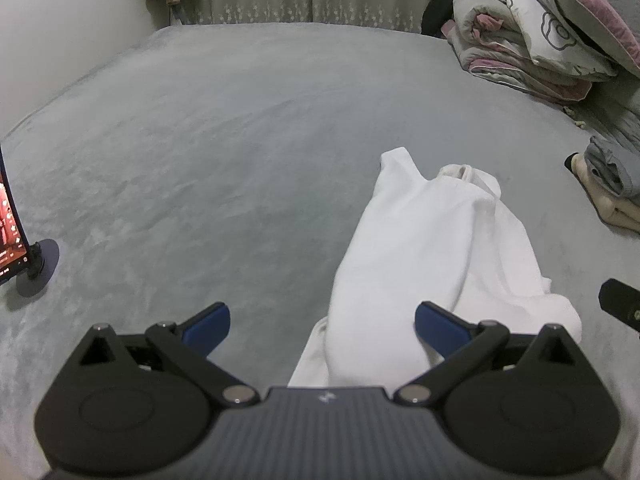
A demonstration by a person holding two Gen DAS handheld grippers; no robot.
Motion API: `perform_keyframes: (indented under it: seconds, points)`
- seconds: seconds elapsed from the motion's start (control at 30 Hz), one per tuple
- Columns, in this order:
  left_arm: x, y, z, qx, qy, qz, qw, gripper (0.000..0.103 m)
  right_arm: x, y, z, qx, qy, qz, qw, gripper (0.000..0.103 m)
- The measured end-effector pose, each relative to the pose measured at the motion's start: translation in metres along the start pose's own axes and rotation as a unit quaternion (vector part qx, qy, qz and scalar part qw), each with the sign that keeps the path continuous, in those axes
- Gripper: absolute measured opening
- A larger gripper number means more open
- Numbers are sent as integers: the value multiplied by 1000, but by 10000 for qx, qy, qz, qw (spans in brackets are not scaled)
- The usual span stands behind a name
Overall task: Fold clothes
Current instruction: 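Approach the crumpled white T-shirt with both tools open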
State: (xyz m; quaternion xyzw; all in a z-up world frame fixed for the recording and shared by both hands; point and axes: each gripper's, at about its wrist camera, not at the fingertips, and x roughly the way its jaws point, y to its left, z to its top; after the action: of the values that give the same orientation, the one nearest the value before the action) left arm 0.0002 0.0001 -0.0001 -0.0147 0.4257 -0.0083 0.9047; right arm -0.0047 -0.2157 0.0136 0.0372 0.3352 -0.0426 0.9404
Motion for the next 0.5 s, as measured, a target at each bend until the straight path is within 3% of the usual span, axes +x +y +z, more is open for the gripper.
perform_keyframes:
  seconds: [0.5]
  points:
    - [-7,-3,-4,240,139,103,9996,103,1,3,-2,-86,115,-21,9999,103]
